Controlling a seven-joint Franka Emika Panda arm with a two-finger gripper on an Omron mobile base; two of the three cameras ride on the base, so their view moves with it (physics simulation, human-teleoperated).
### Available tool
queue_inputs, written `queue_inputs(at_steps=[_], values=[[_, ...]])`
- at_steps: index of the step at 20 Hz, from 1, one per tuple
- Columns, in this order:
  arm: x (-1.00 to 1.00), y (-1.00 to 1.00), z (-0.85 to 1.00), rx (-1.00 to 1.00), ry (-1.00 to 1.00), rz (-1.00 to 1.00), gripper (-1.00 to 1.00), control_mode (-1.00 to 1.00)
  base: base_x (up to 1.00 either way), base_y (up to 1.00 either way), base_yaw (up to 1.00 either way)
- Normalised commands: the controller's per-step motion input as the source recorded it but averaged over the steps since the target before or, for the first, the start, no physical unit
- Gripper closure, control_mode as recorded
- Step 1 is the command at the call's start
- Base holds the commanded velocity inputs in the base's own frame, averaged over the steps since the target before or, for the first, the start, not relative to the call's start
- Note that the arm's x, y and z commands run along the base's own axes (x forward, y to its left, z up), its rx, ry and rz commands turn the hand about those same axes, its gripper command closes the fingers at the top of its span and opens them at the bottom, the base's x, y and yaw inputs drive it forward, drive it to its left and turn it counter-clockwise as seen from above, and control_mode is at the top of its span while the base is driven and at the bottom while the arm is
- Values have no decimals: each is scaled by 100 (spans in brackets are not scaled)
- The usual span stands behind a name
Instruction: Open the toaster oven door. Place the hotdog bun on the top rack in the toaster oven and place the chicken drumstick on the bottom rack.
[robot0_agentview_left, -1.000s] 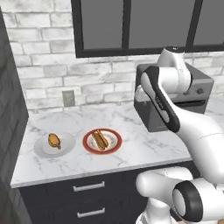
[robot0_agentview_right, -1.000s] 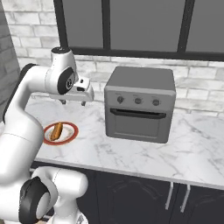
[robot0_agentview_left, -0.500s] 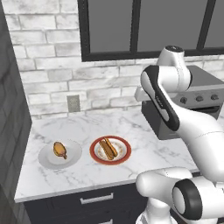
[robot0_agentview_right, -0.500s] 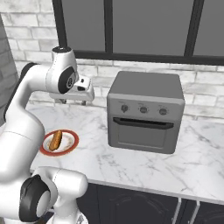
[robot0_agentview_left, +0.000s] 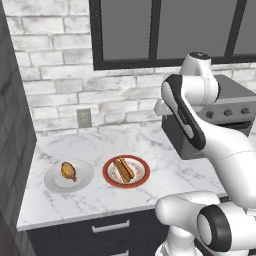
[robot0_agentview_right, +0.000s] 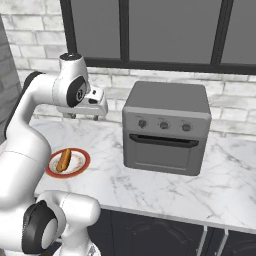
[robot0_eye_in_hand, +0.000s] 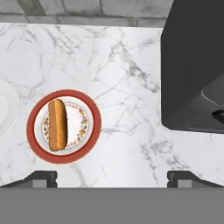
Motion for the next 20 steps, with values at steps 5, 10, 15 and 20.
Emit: queue_inputs(at_steps=[5,10,15,20], values=[[0,0,0,0,0,0,-100,100,0,0,0],[0,0,0,0,0,0,-100,-100,0,0,0],[0,0,0,0,0,0,-100,-100,0,0,0],[0,0,0,0,0,0,-100,-100,0,0,0]])
